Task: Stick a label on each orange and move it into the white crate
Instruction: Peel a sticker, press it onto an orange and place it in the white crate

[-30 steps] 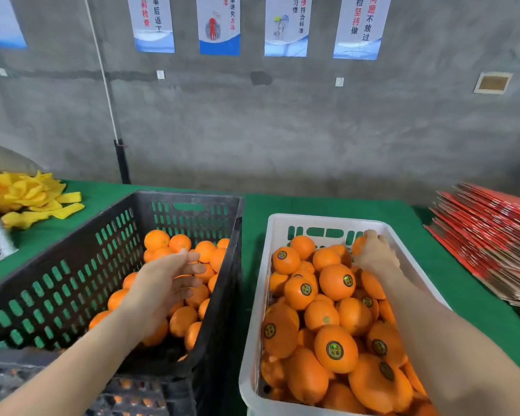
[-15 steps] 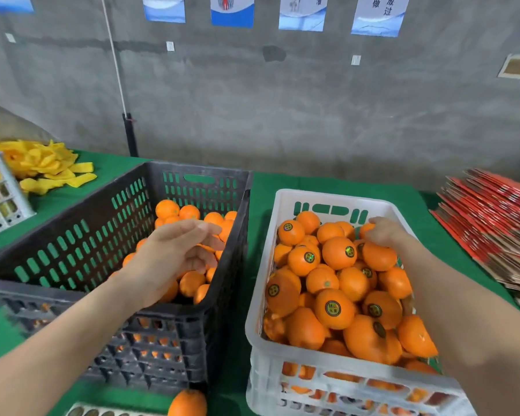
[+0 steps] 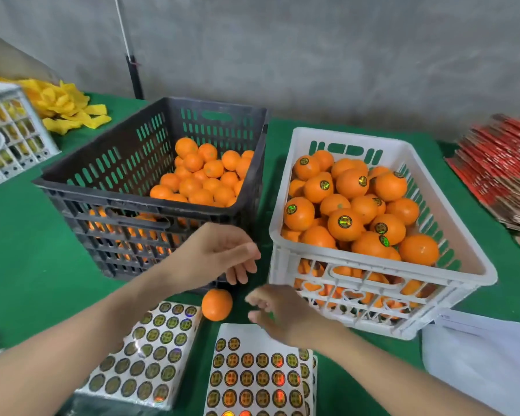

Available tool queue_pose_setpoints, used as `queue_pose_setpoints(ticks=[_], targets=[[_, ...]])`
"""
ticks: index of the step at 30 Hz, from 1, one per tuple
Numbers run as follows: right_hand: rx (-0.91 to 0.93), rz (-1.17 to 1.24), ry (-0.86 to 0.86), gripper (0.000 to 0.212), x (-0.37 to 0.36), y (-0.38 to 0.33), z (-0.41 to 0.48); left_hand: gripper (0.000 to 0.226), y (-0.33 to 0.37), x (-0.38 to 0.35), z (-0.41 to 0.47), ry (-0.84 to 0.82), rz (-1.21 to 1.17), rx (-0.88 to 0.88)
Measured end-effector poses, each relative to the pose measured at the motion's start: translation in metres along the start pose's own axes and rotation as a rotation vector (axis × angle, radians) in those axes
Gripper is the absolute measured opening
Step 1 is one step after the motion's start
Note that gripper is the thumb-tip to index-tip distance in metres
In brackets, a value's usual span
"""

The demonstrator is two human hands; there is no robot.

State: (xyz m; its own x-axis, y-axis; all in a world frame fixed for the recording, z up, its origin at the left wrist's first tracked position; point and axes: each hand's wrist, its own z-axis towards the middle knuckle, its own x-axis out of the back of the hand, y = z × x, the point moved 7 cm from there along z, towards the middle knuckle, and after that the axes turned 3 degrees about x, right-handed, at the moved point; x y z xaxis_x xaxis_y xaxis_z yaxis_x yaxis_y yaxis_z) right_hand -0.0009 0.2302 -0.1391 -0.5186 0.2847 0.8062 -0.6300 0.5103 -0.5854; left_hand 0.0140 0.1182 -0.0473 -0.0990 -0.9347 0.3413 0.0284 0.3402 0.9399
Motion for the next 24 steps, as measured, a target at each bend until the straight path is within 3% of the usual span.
queue_pose_setpoints(ticks=[3,5,8,11,15,17,18,21,24], targets=[[-0.173,-0.156,-0.265,0.051,-0.056,0.031,0.016,0.021,-0.041,-0.011,0.003,-0.021,0.128,0.161],[-0.205,-0.293,-0.308,0.057,-0.073,0.038,0.026,0.021,-0.066,-0.016,0.007,-0.016,0.164,0.249],[-0.264,-0.323,-0.260,0.046,-0.083,0.045,0.036,0.023,-0.101,-0.021,0.008,0.015,0.175,0.363],[-0.252,-0.228,-0.142,0.010,-0.079,0.044,0.038,0.037,-0.123,-0.029,0.003,-0.042,0.297,0.419],[-0.211,0.063,0.025,0.014,-0.051,0.039,0.030,0.024,-0.134,-0.045,-0.002,-0.226,0.484,0.375],[-0.191,0.182,0.072,0.018,-0.035,0.034,0.022,0.010,-0.134,-0.047,-0.003,-0.215,0.363,0.399],[-0.186,0.208,0.108,0.015,-0.028,0.032,0.017,0.024,-0.135,-0.046,-0.003,-0.195,0.269,0.434],[-0.103,-0.092,0.310,0.010,-0.015,0.027,-0.003,0.021,-0.141,-0.043,-0.005,-0.092,-0.040,0.582],[-0.091,-0.190,0.296,0.022,-0.029,0.023,-0.015,0.019,-0.143,-0.047,-0.008,-0.030,-0.272,0.688]])
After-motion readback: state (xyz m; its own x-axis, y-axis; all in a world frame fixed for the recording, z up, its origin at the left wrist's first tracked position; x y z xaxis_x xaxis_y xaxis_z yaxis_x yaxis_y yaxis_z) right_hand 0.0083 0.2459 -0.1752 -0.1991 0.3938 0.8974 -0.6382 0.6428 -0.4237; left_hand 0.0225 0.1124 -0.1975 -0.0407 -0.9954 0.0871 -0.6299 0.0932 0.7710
